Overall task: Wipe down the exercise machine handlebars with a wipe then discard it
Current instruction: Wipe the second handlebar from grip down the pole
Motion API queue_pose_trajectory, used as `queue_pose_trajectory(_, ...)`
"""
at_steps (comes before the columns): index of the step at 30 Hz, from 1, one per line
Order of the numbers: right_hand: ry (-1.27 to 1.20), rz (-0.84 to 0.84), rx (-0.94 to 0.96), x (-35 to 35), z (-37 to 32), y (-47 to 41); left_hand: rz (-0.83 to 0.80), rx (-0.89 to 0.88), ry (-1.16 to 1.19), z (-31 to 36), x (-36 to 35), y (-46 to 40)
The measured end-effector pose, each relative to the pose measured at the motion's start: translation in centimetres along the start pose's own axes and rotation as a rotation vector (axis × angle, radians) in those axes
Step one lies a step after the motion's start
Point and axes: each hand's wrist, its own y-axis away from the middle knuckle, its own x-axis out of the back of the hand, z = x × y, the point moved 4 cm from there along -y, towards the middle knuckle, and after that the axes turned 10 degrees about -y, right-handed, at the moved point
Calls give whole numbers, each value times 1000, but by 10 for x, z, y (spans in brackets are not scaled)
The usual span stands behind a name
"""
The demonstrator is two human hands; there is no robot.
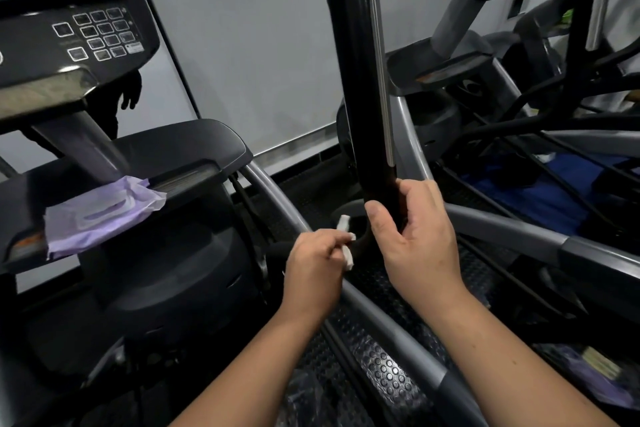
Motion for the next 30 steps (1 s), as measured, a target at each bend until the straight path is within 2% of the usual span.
queue_pose_trajectory(1,-4,1,-5,0,0,0,-12,-20,8,2,0,-1)
queue_pose_trajectory(2,-8,0,-5,0,0,1,-54,37,37,1,2,-5)
queue_pose_trajectory(5,-8,-8,-3,1,0,1,-199,295,67,-14,3,-24)
queue_pose_trajectory(9,-3,-10,-8,1,1,0,-376,232,139,-1,-4,-26)
queue_pose_trajectory(13,-4,-15,-8,1,2,0,-358,246,44,-9,-3,-36)
queue_pose_trajectory(17,-3,-16,-15,0,3,-1,-411,148,67,0,-9,-31)
queue_pose_trajectory(22,-14,-26,-16,1,4,0,-296,252,-28,-26,-5,-38)
queue_pose_trajectory(25,-20,-21,-10,0,3,0,-305,177,45,-14,-8,-24)
queue_pose_trajectory(27,-21,-14,-4,0,4,0,-243,152,97,-19,-6,-14)
queue_pose_trajectory(30,-23,-19,3,0,3,0,-150,287,-26,-33,1,-20)
